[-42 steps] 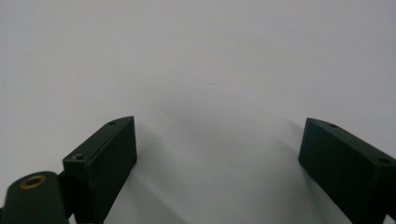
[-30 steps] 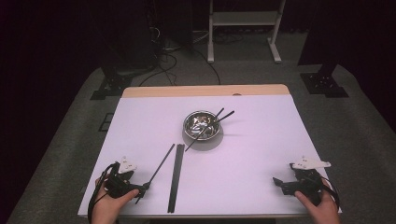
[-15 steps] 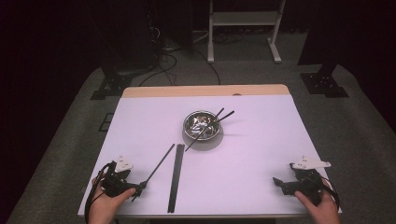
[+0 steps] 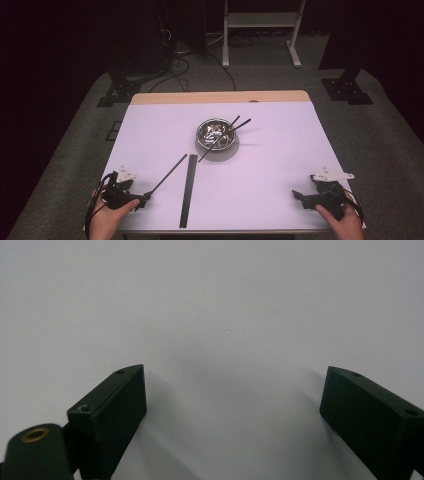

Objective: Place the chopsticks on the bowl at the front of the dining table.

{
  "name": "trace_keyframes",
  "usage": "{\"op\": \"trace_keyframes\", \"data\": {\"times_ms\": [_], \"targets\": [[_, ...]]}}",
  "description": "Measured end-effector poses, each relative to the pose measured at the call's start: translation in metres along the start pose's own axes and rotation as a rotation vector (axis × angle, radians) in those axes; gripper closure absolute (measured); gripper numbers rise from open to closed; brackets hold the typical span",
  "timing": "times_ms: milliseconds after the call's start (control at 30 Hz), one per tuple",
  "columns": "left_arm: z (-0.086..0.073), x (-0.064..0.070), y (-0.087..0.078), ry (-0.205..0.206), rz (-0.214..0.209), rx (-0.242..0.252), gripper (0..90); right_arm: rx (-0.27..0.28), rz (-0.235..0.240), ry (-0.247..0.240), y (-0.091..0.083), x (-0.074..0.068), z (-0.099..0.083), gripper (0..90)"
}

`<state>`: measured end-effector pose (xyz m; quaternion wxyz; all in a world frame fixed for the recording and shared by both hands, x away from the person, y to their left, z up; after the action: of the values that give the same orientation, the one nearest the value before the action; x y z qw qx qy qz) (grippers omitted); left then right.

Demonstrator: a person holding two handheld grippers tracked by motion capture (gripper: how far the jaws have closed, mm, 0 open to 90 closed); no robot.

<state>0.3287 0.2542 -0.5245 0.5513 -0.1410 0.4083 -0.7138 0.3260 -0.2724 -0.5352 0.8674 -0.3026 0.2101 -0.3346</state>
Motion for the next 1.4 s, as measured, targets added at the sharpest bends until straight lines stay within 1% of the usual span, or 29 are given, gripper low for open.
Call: {"op": "trace_keyframes", "data": {"times_ms": [100,167,333,367,433,600,667,700,733,800,1067,1400], "targets": [[-0.001,-0.003,0.000,-0.014,0.001,0.002,9.3,0.000,0.000,0.000,0.000,0.000,0.000,10.0],[-0.001,-0.004,0.000,-0.012,0.003,0.002,9.3,0.000,0.000,0.001,0.000,0.000,0.000,10.0],[0.000,-0.002,-0.001,-0.010,-0.003,0.006,9.3,0.000,0.000,0.001,0.000,0.000,0.000,10.0],[0.001,-0.001,-0.001,-0.014,-0.007,0.012,9.3,0.000,0.000,0.000,0.000,0.000,0.000,10.0],[0.003,0.000,-0.002,-0.008,-0.010,0.015,9.3,0.000,0.000,0.000,0.000,0.000,0.000,10.0],[0.007,0.004,-0.002,-0.007,-0.023,0.025,9.3,0.000,0.000,0.002,0.000,0.000,0.000,10.0],[0.010,0.006,-0.002,-0.006,-0.027,0.031,9.3,0.000,0.000,0.003,0.000,0.000,0.000,10.0],[0.011,0.006,-0.002,0.003,-0.027,0.031,9.3,0.000,0.000,0.003,0.000,0.000,0.000,10.0],[0.012,0.007,-0.002,-0.002,-0.030,0.035,9.3,0.000,0.000,0.003,0.000,0.000,0.000,10.0],[0.015,0.008,-0.002,0.004,-0.034,0.039,9.3,0.000,0.001,0.003,0.000,0.000,0.000,10.0],[0.022,0.011,0.000,0.004,-0.040,0.047,9.3,0.000,0.000,0.003,0.000,0.000,0.000,10.0],[0.040,0.020,0.005,0.021,-0.057,0.072,9.3,0.000,0.000,0.003,0.000,0.000,0.000,10.0]]}}
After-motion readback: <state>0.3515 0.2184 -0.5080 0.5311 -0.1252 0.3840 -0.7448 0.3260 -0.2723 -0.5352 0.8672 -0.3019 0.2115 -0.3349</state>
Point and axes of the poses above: each handheld gripper's, and its own axes: y roughly forward along the jaws, z roughly out of its top, x roughly to its right, the point moved 10 cm from there along y, roughly forward along the jaws, and after that the axes turned 14 degrees about z, right-handed, at the moved point
